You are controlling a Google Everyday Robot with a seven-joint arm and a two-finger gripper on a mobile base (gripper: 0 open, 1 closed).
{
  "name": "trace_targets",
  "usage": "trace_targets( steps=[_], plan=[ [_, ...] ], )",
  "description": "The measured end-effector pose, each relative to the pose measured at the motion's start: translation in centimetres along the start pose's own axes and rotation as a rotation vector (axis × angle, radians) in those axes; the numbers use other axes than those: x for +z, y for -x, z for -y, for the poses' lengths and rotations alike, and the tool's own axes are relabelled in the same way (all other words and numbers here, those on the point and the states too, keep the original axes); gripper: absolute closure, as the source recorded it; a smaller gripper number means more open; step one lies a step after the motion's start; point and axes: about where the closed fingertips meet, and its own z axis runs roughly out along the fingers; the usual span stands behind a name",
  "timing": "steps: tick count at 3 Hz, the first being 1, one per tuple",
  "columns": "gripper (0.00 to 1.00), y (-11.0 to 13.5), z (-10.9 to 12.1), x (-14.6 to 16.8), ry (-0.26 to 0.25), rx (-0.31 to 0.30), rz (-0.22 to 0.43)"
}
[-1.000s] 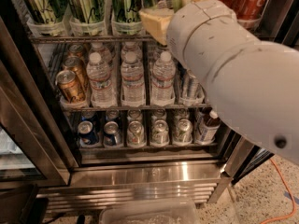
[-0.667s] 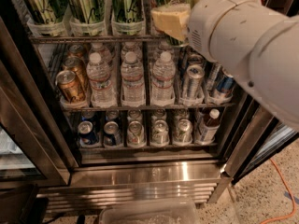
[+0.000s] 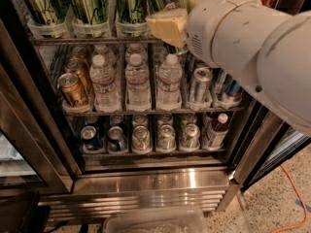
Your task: Pick green can from top shelf of fridge
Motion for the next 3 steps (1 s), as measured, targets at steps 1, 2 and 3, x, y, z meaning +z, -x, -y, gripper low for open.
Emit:
trace_targets(
  steps=[1,2,3],
  plan=[
    [1.0,-3.1,-0.7,-1.0,0.045,0.008,-0.07],
    [1.0,-7.4,-1.8,-3.6,0.107,0.026,-0.183],
    [1.0,-9.0,-4.9,-5.5,0.228,0.041,-0.247]
  ],
)
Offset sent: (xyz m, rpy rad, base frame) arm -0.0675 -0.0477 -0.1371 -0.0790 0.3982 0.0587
